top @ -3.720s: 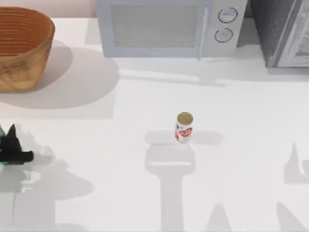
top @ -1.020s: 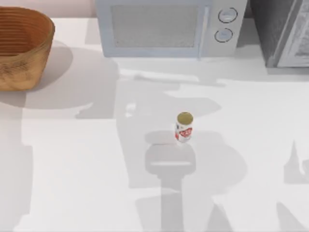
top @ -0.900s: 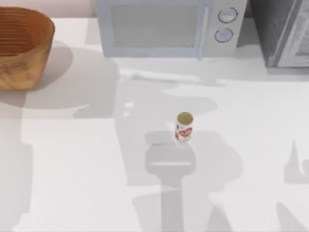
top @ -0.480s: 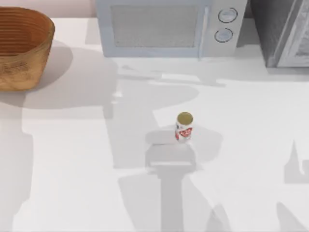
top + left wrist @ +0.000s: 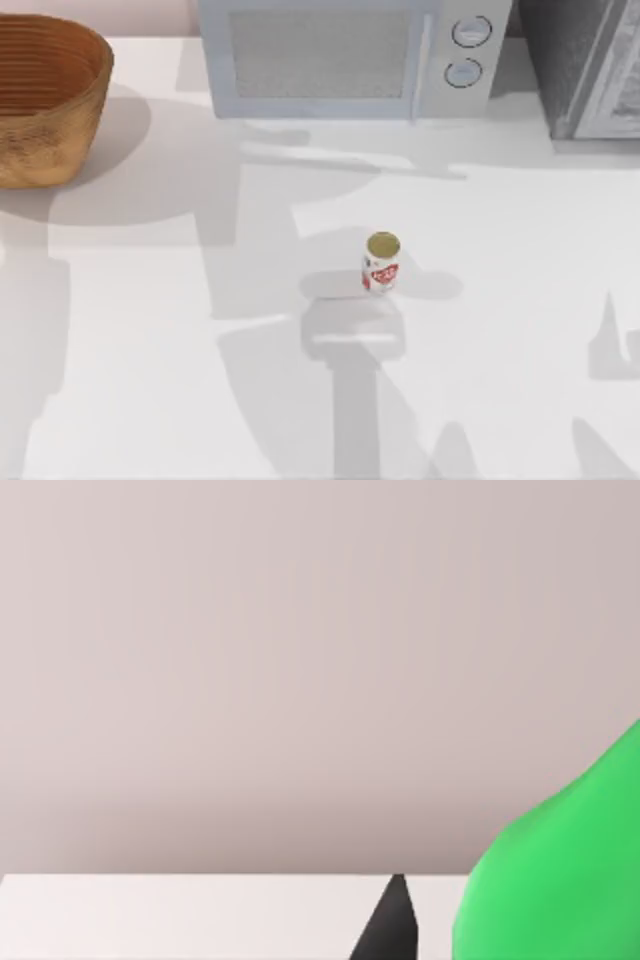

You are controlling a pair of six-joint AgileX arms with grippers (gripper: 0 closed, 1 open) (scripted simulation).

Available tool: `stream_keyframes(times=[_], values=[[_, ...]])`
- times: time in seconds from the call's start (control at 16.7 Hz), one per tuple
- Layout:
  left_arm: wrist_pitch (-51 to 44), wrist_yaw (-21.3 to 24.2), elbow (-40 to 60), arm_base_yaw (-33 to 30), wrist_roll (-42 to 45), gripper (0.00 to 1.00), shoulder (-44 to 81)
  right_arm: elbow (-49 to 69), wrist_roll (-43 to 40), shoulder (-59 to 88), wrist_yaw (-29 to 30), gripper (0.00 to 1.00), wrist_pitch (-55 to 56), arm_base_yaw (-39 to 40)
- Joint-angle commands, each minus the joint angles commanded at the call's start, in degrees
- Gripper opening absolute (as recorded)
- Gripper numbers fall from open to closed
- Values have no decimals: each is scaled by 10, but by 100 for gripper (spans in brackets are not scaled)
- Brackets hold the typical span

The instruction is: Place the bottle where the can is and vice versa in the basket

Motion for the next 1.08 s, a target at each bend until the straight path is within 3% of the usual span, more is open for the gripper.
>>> stream_keyframes(times=[0.18, 0.96, 1.08], values=[[0, 0, 0, 0, 0, 0, 0, 0, 0, 0, 0, 100, 0, 0], [0, 0, 0, 0, 0, 98, 0, 0, 0, 0, 0, 100, 0, 0], [0, 0, 0, 0, 0, 100, 0, 0, 0, 0, 0, 100, 0, 0]])
